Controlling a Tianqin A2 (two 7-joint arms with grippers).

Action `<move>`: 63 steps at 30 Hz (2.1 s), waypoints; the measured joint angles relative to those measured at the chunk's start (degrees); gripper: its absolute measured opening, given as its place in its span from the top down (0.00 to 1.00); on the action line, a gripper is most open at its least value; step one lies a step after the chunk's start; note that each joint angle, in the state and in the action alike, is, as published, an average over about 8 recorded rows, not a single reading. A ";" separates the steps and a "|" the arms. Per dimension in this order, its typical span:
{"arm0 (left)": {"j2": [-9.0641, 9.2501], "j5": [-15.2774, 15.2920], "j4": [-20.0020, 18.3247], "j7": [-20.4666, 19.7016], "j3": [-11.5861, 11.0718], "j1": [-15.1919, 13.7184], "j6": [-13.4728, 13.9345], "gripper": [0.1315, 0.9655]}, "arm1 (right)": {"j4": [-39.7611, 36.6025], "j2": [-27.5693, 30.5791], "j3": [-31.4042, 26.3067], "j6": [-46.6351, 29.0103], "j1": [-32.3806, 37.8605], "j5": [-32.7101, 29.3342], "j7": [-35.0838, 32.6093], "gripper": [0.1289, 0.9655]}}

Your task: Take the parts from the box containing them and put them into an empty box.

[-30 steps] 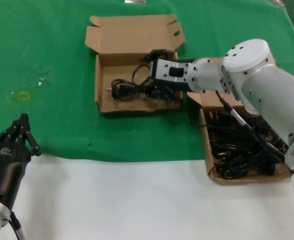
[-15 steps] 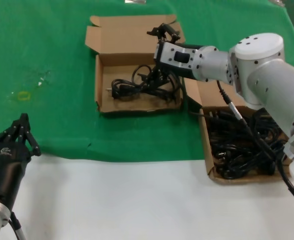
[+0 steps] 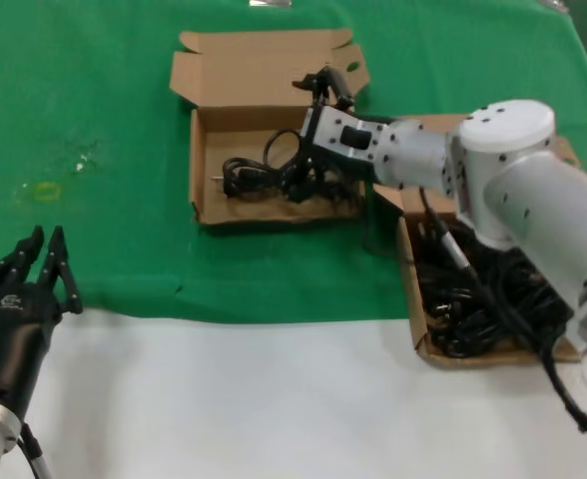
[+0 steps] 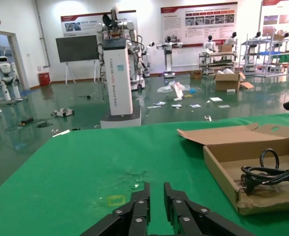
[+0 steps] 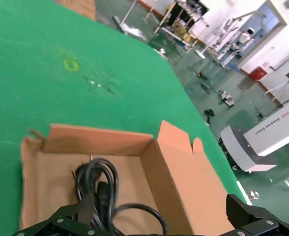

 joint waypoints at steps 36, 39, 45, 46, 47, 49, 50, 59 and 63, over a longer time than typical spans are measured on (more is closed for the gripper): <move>0.00 -0.01 0.00 0.00 0.00 0.00 0.00 0.29 | 40.97 8.09 24.55 14.17 -36.18 -11.49 24.26 0.00; 0.00 -0.01 0.00 0.01 0.00 0.00 0.00 0.22 | 44.45 8.78 26.64 15.37 -39.21 -12.46 26.31 0.00; 0.00 -0.01 0.00 0.03 0.00 0.00 0.00 0.11 | 51.45 10.17 30.86 17.78 -45.42 -14.42 30.42 0.00; 0.00 -0.01 0.00 0.03 0.00 0.00 0.00 0.10 | 52.62 10.41 31.56 18.18 -46.46 -14.75 31.12 0.00; 0.00 -0.01 0.00 0.03 0.00 0.00 0.00 0.09 | 53.75 10.63 32.24 18.57 -47.46 -15.07 31.78 0.00; 0.00 -0.01 0.00 0.03 0.00 0.00 0.00 0.06 | 56.10 11.09 33.62 19.39 -49.49 -15.73 33.18 0.00; 0.00 -0.01 0.00 0.03 0.00 0.00 0.00 0.05 | 57.24 11.32 34.30 19.78 -50.53 -16.05 33.84 0.00; 0.00 -0.02 0.00 0.01 0.00 0.00 0.00 0.01 | 67.63 13.36 40.53 23.38 -59.66 -18.96 40.01 0.00; 0.00 -0.02 0.00 0.01 0.00 0.00 0.00 0.00 | 72.32 14.29 43.34 25.01 -63.79 -20.28 42.73 0.00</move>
